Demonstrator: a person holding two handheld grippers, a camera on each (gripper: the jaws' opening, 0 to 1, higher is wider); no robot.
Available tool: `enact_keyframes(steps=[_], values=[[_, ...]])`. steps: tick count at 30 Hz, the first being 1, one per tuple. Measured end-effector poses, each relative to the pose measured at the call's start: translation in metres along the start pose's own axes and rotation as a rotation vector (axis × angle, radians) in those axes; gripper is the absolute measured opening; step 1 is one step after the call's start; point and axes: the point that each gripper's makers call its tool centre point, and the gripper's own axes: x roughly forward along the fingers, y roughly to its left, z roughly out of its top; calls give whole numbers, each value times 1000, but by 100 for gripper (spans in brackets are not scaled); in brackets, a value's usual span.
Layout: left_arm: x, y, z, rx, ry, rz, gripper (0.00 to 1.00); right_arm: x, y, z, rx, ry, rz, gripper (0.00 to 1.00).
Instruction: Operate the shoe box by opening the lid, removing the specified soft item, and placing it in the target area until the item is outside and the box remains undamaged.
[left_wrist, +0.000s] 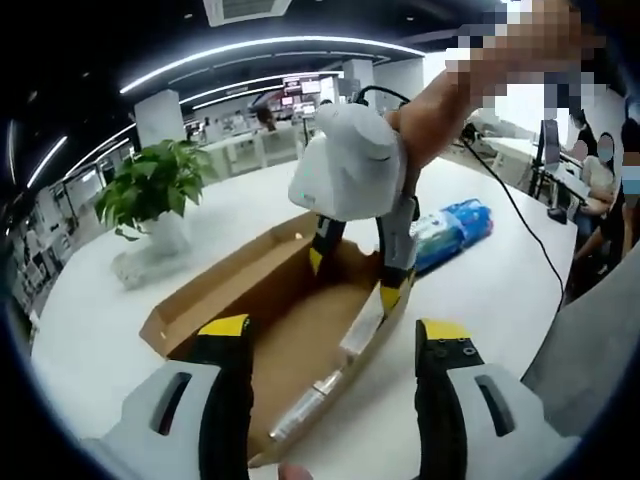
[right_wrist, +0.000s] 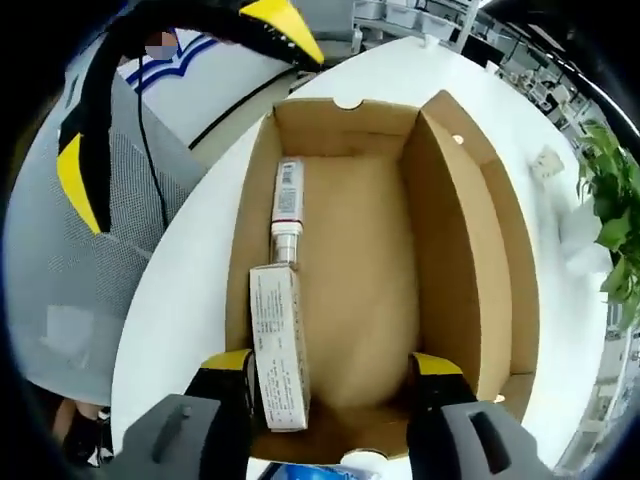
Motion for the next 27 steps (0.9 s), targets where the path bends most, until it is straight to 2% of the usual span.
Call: enact_keyframes(steps=[13, 21, 23, 25, 27], values=[[0, 0, 1, -5, -4, -2, 64, 8, 3, 0, 46, -27, -7, 46], [0, -1, 0, -7, -1, -5, 64, 25, 15, 11, 9, -33, 6, 29], [0, -1, 0, -7, -1, -3, 63, 29, 16, 16, -16, -47, -16, 25], [0, -1, -1, -11, 2, -4, 63, 35, 23, 15, -21, -55, -7, 17], [0, -1, -2, -12, 6, -4, 63, 31, 19, 16, 7, -65, -20, 16]])
